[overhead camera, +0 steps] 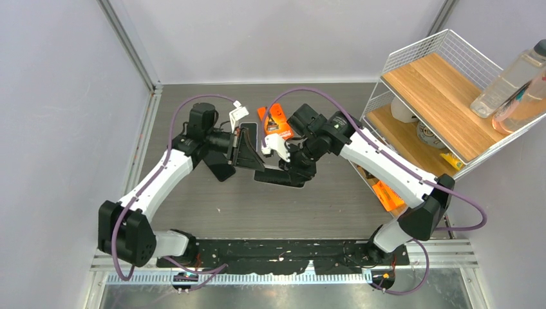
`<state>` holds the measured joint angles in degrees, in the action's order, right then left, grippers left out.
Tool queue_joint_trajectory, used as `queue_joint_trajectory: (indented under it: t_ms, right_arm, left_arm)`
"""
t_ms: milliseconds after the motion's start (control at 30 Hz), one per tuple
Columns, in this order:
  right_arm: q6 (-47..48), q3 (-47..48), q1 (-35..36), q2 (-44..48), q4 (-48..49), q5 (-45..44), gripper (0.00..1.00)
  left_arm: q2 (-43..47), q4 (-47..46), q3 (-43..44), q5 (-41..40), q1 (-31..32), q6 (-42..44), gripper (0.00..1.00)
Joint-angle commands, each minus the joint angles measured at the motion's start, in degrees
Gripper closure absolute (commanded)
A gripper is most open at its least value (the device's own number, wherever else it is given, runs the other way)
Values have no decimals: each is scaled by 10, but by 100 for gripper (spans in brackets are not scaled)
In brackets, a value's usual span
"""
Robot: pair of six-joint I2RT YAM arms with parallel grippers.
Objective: Take the phone out of the phone case
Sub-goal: Remove the phone case from the phone.
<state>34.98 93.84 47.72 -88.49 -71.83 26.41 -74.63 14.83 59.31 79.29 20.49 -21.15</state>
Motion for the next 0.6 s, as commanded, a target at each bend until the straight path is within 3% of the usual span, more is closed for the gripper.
queue_joint_trajectory:
  t_ms: [0, 567]
  right_arm:
    - [30, 6, 38, 36, 89, 8, 95]
    - [44, -8, 77, 52, 94, -51, 95]
  left_arm:
    - [-29, -68, 4, 2, -3, -77, 100]
    - [-96, -86, 27, 2, -5, -93, 100]
